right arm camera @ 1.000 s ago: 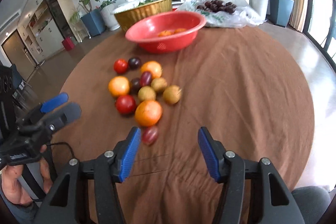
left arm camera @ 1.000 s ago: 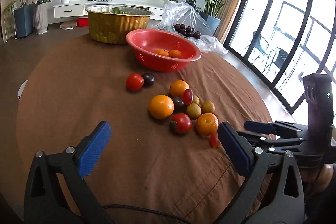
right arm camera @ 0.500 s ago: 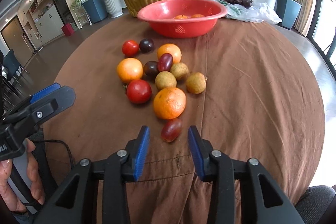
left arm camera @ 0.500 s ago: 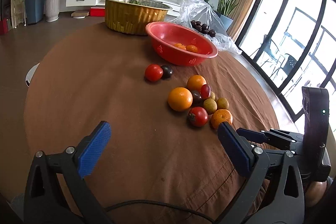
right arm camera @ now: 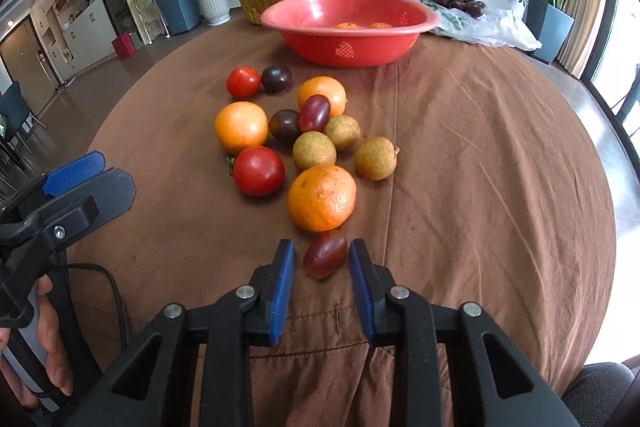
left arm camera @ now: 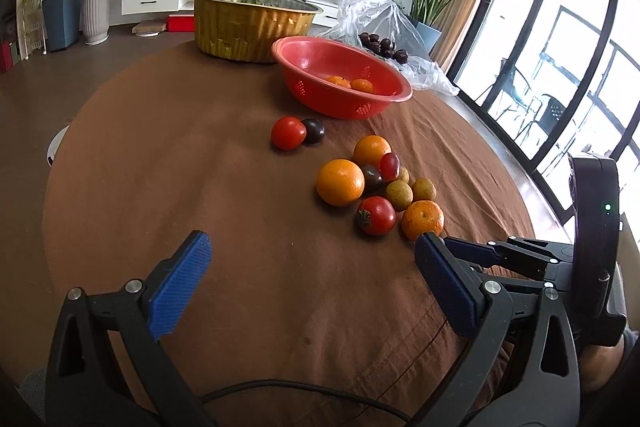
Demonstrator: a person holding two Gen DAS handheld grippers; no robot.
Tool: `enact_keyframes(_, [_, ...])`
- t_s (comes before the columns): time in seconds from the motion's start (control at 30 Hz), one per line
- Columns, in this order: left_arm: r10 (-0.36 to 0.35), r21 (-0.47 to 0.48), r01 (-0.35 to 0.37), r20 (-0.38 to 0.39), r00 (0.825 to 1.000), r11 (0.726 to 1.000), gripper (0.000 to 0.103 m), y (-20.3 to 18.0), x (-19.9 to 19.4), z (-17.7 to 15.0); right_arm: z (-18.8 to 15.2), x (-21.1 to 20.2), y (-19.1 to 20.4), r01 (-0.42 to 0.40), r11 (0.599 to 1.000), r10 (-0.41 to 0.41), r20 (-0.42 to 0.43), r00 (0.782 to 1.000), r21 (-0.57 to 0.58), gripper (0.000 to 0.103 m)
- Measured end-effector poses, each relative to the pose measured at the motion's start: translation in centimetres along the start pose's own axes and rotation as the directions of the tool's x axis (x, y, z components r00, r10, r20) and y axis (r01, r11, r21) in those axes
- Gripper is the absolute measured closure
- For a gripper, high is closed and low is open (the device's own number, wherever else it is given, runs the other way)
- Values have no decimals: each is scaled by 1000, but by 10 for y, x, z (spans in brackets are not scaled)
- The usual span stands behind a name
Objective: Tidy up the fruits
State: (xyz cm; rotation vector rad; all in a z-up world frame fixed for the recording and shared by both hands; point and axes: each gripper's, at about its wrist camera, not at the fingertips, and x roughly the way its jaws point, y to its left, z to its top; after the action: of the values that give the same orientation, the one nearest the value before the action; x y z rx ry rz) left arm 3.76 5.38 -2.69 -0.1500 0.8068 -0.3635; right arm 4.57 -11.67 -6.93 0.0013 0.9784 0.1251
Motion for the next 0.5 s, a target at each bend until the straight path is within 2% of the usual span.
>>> enact_keyframes(0.13, [3, 23, -3, -12, 1000, 1000, 0, -4, 3, -1, 0, 0, -1, 6, 1000, -6, 1, 1000, -3, 80])
enact_keyframes(0.33, [-28, 65, 32, -67, 997, 997, 0, -12, 13, 0, -2, -3, -5, -20, 1000, 19, 7, 1000, 9, 80])
enact_keyframes(0.5, [-48, 208, 75, -131, 990, 975, 1, -32, 25, 6, -3, -15, -16, -73, 996, 72, 38, 997, 48, 80])
